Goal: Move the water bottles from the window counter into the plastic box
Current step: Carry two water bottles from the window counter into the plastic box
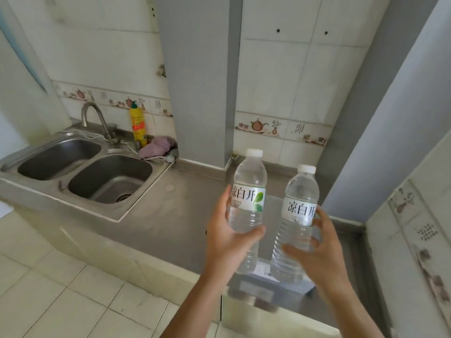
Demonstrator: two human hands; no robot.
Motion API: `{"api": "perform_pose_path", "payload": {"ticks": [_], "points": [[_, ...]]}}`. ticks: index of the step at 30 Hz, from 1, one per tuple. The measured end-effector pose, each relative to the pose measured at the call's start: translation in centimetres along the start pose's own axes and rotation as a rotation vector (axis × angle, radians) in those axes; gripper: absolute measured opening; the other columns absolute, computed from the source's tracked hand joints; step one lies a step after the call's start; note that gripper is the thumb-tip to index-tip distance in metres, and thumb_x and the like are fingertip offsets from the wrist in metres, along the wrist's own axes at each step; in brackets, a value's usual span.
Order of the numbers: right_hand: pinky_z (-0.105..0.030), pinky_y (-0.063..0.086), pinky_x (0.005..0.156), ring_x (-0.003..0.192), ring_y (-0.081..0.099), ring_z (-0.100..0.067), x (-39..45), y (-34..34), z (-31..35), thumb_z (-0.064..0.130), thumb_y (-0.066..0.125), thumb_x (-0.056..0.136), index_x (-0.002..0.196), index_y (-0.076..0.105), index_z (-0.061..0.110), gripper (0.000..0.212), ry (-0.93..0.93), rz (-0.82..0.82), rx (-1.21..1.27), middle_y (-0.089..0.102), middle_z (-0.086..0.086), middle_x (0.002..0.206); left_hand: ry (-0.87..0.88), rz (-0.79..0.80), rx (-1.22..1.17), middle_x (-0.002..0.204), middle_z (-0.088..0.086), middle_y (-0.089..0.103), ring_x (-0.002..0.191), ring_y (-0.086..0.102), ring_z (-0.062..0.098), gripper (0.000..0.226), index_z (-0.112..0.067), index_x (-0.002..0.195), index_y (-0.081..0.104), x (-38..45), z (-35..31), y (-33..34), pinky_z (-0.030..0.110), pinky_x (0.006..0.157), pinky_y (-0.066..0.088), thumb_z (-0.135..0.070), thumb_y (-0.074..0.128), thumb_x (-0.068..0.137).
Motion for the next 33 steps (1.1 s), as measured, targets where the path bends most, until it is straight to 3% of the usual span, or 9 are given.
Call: {"api": "perform_pose_path", "payload": {"ticks": [4,7,10,15,19,21,24,27,33], "points": [[-0.019,0.047,0.073,0.096,0.058,0.0,4.7,-0.9,-1.7,-0.001,0.087,0.056,0.137,0.037,0.027,0.1,-0.023,-0.062,-0.048,0.057,0.011,0.113,-0.051,0.056,0.035,0.12,-0.01,0.063,0.106,0.065,0.009,0.087,-0.048,0.124,0.047,5.3,1.7,4.0,0.031,0.09,0.053,-0.011,0.085,0.055],[-0.027,0.047,0.083,0.102,0.056,-0.003,7.3,-1.9,-4.2,-0.003,0.088,0.054,0.134,0.038,0.023,0.098,-0.008,-0.115,-0.061,0.054,0.008,0.115,-0.139,0.116,-0.004,0.11,-0.005,0.064,0.093,0.066,0.004,0.081,-0.035,0.118,0.046,8.4,4.1,7.4,0.017,0.073,0.052,0.004,0.082,0.057],[-0.021,0.046,0.081,0.099,0.056,0.006,9.3,-2.6,-6.6,-0.005,0.086,0.054,0.127,0.036,0.027,0.095,0.044,-0.144,-0.039,0.052,0.017,0.113,-0.19,0.188,0.05,0.099,0.002,0.066,0.084,0.069,0.008,0.074,-0.026,0.109,0.048,10.9,7.5,10.8,0.023,0.069,0.055,0.008,0.081,0.052],[-0.025,0.048,0.083,0.101,0.061,-0.003,11.6,-3.0,-10.0,-0.002,0.084,0.058,0.127,0.035,0.035,0.093,0.127,-0.139,-0.049,0.057,0.02,0.113,-0.192,0.254,0.161,0.098,0.011,0.065,0.088,0.069,0.023,0.075,-0.018,0.104,0.055,13.4,12.1,14.6,0.047,0.077,0.058,-0.018,0.088,0.037],[-0.021,0.051,0.08,0.1,0.062,0.0,12.7,-3.1,-11.5,-0.01,0.08,0.058,0.13,0.037,0.03,0.093,0.155,-0.192,-0.02,0.059,0.012,0.115,-0.173,0.289,0.19,0.108,0.0,0.058,0.097,0.062,0.01,0.079,-0.034,0.105,0.048,14.2,13.2,15.5,0.027,0.081,0.052,-0.014,0.092,0.042],[-0.018,0.054,0.072,0.095,0.064,0.0,13.4,-2.9,-12.3,-0.017,0.076,0.057,0.124,0.043,0.022,0.085,0.167,-0.228,-0.012,0.063,0.007,0.108,-0.172,0.316,0.182,0.108,-0.001,0.061,0.098,0.063,0.007,0.082,-0.031,0.109,0.047,14.4,14.1,15.8,0.026,0.082,0.052,-0.012,0.092,0.044],[-0.039,0.06,0.069,0.084,0.068,-0.02,14.4,-2.6,-14.2,-0.003,0.077,0.049,0.107,0.052,0.007,0.064,0.204,-0.262,-0.047,0.064,-0.011,0.092,-0.127,0.319,0.222,0.112,0.0,0.057,0.102,0.061,0.009,0.086,-0.04,0.109,0.043,14.4,14.6,15.8,0.025,0.085,0.051,-0.026,0.091,0.04],[-0.03,0.055,0.059,0.071,0.06,-0.02,14.8,-2.4,-15.4,-0.001,0.078,0.045,0.095,0.051,0.0,0.057,0.237,-0.289,-0.064,0.06,-0.015,0.08,-0.061,0.311,0.246,0.113,-0.001,0.05,0.104,0.056,0.008,0.085,-0.048,0.108,0.04,14.0,14.7,16.0,0.019,0.085,0.048,-0.029,0.09,0.042],[-0.026,0.054,0.07,0.086,0.064,-0.012,14.1,-2.7,-15.6,0.008,0.084,0.045,0.107,0.053,0.017,0.07,0.273,-0.333,-0.172,0.064,0.0,0.097,-0.08,0.262,0.202,0.108,-0.009,0.042,0.1,0.046,-0.008,0.084,-0.024,0.111,0.043,12.7,15.7,15.9,0.005,0.08,0.04,-0.013,0.095,0.045]]}}
Point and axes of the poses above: each hand's wrist, its own x-axis towards the middle knuckle, its own y-axis out of the palm, z = x × y, the point moved 10 cm from there along x, towards the middle knuckle
